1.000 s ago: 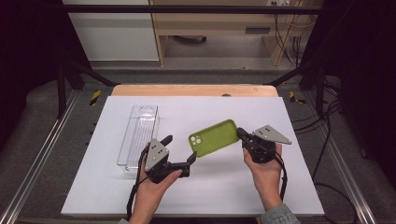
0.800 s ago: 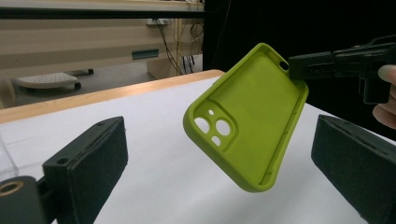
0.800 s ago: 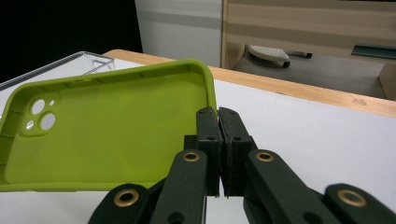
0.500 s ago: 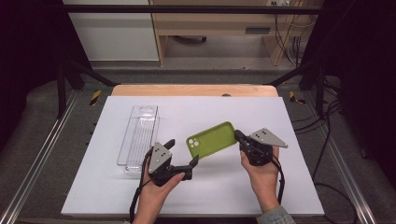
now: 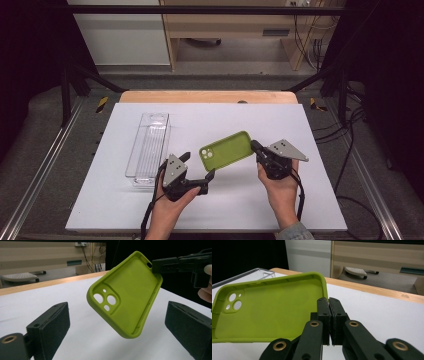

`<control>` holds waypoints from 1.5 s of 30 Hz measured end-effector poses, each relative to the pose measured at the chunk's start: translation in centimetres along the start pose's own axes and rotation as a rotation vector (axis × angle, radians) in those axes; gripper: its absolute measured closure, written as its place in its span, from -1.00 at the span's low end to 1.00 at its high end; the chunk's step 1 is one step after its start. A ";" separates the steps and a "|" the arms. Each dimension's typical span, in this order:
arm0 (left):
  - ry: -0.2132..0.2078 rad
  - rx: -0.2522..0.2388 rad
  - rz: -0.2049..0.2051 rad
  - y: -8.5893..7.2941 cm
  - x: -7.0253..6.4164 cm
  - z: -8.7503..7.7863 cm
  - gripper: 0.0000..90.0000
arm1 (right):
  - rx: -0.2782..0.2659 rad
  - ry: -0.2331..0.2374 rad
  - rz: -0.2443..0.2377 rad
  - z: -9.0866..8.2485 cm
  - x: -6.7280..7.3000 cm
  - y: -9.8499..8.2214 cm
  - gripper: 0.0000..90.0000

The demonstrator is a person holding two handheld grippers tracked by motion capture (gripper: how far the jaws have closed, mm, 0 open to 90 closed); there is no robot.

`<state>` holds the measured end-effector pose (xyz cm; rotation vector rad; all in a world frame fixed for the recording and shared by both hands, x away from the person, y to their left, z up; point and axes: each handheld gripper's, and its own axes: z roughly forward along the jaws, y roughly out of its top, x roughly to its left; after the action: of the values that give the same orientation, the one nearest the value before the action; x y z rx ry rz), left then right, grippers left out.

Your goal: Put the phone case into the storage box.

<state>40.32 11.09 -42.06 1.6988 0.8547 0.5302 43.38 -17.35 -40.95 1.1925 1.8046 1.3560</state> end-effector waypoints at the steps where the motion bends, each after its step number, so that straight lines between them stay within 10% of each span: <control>1: 0.002 0.002 -0.002 0.0 0.0 0.0 -0.86 | 0.000 0.000 0.001 0.0 0.0 0.0 0.96; 18: -0.012 0.047 -0.049 -0.9 0.2 0.5 -0.23 | -0.005 0.016 -0.011 0.0 0.3 -0.5 0.96; 45: -0.033 0.055 -0.092 -1.2 0.8 0.1 0.18 | -0.006 0.022 -0.012 0.1 0.6 -0.5 0.96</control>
<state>40.60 11.82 -43.27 1.7048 0.9264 0.4191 43.07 -16.85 -41.42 1.1655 1.8183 1.3717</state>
